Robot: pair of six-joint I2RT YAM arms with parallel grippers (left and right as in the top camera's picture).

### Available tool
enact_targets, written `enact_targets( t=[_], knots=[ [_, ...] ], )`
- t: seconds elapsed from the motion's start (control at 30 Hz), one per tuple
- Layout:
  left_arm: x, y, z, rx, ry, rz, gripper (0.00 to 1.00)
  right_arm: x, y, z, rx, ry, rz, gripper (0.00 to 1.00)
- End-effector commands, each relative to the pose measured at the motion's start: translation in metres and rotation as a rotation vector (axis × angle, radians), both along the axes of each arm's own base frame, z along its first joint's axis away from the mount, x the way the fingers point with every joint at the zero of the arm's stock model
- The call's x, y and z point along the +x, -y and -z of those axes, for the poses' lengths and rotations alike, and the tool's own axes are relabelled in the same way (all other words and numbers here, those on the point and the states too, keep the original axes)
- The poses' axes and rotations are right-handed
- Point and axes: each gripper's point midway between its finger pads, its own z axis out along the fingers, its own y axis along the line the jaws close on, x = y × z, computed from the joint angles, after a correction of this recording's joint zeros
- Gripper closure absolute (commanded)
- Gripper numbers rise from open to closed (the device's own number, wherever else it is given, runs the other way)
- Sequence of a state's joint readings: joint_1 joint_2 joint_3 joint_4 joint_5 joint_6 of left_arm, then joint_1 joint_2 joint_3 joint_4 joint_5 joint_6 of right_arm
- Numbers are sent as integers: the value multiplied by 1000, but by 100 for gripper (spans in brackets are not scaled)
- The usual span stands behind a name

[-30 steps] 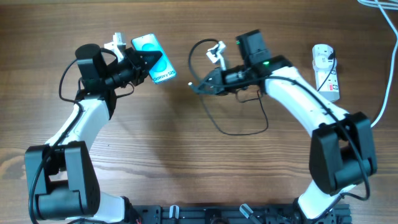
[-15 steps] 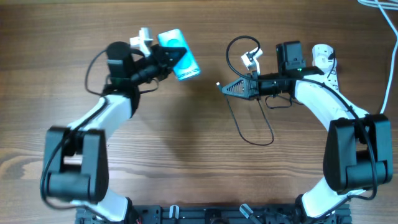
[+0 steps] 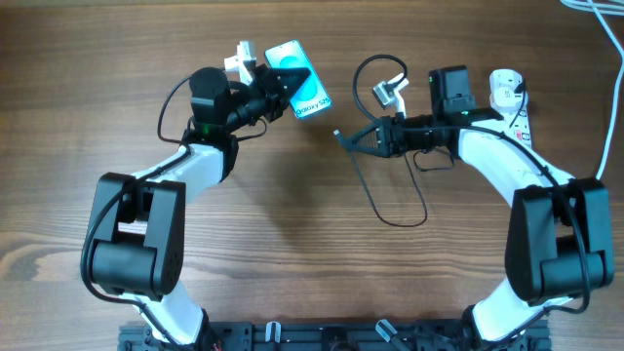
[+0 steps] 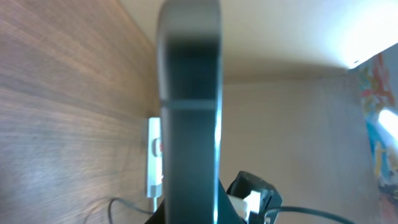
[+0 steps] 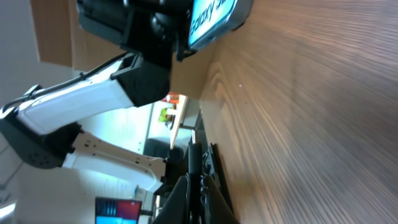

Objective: Plug charger to phone and switch on socket

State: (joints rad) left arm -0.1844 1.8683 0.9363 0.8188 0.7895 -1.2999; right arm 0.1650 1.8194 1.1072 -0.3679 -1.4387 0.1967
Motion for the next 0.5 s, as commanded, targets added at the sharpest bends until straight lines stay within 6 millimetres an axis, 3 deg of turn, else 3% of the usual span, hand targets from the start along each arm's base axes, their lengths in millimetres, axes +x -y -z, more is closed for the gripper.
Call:
enact_targets(
  t=[0.0,0.13,0.3,0.47],
  knots=[
    [4,2,-20,-52,6,1,96,-11,-10,-20,58,-14,-54,96],
    [1,4,-23,-55,18,22,96,-10,-16,-24,61,-9,-67,95],
    [-4,4,-40,-72,104,59,96,-5,-20,-26,54,1,-61,96],
    [-7,-2,-41,-73,107,90,96,-1,-20,-26,45,6,-50,96]
  ],
)
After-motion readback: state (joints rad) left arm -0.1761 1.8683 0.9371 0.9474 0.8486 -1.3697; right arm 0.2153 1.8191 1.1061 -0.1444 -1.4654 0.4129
